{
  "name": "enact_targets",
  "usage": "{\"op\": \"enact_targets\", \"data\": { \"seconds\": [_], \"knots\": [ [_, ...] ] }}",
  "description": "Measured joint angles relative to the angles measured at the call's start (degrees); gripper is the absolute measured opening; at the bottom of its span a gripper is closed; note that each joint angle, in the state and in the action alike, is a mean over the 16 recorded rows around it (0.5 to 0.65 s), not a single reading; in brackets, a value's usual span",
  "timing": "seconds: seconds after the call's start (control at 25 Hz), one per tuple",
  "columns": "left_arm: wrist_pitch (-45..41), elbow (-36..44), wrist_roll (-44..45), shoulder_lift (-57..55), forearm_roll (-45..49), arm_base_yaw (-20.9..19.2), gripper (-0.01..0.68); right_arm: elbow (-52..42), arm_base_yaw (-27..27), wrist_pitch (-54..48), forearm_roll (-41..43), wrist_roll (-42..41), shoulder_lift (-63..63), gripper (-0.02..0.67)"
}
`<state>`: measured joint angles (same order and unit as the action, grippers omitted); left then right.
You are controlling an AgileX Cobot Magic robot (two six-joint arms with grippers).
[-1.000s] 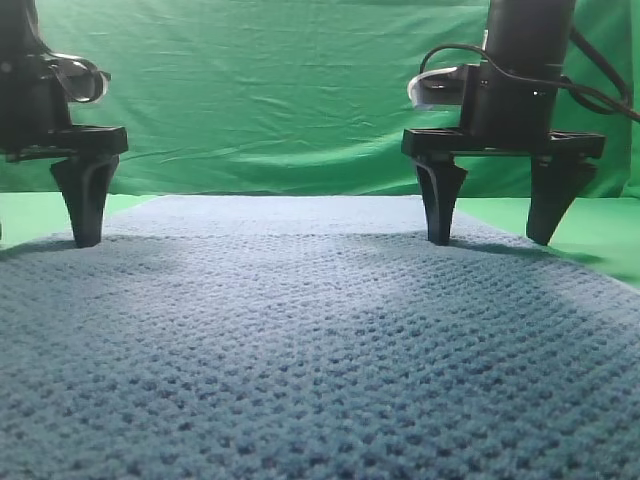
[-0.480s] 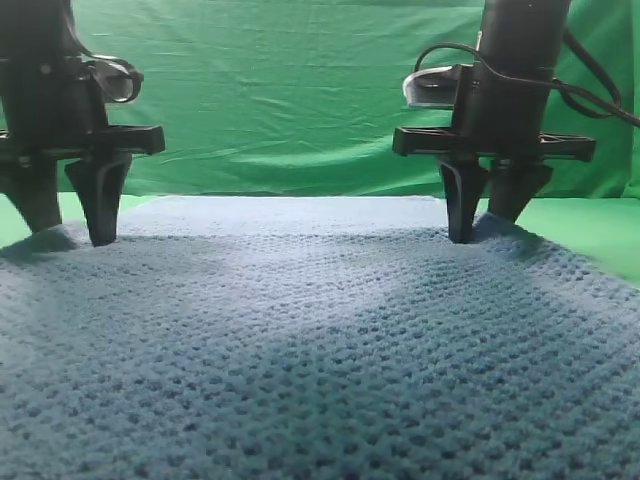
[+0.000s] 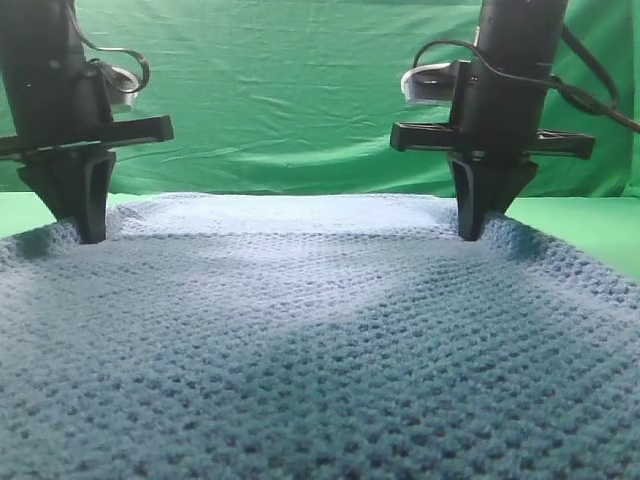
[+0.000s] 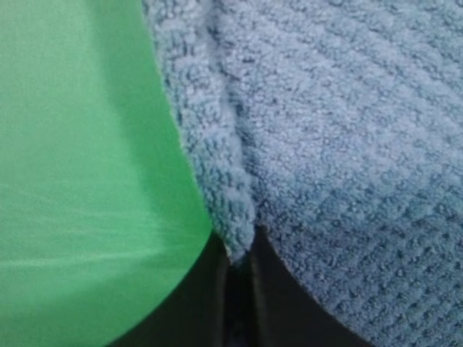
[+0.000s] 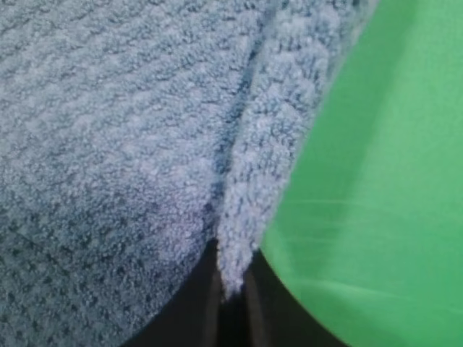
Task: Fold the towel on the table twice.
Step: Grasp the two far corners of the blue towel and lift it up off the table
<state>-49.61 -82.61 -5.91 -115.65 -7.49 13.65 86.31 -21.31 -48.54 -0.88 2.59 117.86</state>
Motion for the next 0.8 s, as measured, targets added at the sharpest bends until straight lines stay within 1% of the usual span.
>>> {"op": "enact_targets", "data": {
  "seconds": [0.16,0.36,0.6,0.72,0.8],
  "knots": [
    [-2.3,-5.9,-0.4,2.1,-0.3,-0.6,0.0,3.9,0.3,-0.7,1.3,0.0,-2.0,0.0],
    [-3.6,-17.2,-0.6,5.0,0.1,-0.8,0.0,13.3,0.7,-1.6,3.3,-0.1,-4.6,0.0],
    [-1.8,-31.7,-0.6,7.7,0.7,-0.9,0.0,28.0,0.9,-1.1,6.1,-0.8,-6.7,0.0],
    [-0.5,-36.7,-0.7,8.1,0.8,-0.9,0.0,33.9,1.0,-1.0,7.1,-1.7,-6.7,0.0],
    [0.3,-38.5,-0.7,8.1,0.9,-0.9,0.0,36.8,1.0,-1.5,7.8,-2.3,-6.3,0.0]
  ]
}}
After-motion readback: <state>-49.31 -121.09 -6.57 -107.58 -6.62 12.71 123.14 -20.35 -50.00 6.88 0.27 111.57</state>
